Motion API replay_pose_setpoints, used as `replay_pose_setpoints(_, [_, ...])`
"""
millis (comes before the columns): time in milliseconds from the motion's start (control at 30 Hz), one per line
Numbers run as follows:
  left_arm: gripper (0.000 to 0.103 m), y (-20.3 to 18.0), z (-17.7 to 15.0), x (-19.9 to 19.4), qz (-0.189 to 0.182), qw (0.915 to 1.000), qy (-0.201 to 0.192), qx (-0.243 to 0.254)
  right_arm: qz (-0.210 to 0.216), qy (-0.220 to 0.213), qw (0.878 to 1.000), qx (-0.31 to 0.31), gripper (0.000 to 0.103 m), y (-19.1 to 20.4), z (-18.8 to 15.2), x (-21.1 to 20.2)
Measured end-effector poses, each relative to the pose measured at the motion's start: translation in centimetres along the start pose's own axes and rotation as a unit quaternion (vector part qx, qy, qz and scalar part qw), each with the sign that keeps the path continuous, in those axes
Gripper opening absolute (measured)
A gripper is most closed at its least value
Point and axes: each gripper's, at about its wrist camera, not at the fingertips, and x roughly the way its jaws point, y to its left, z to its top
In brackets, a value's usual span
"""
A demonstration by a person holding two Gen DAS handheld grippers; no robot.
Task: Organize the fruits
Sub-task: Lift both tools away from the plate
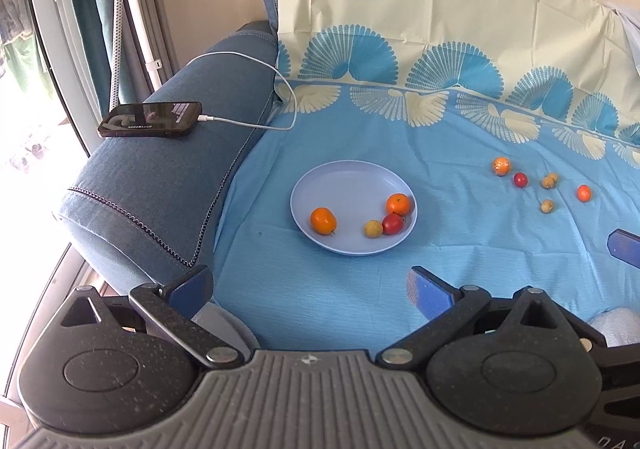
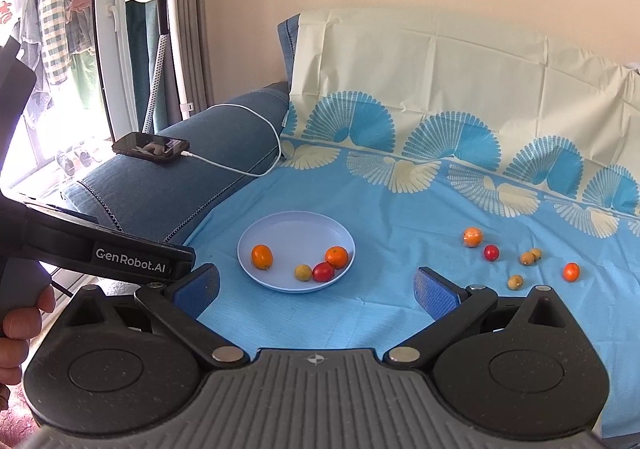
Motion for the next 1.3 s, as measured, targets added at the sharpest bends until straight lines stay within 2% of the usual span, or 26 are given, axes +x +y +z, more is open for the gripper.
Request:
replay_pose_setpoints(700, [0.103,0.1,0.0,1.2,-0.001,0.9998,0.018,0.0,0.005,0.017,1.0,0.0,0.102,0.0,-0.1,0.9])
replay_pose_setpoints(1300, [0.103,-2.2,0.6,5.1,0.001,0.9974,0.066,0.031,0.005,0.061,0.998,0.034,0.102,-2.3,-1.0,4.1])
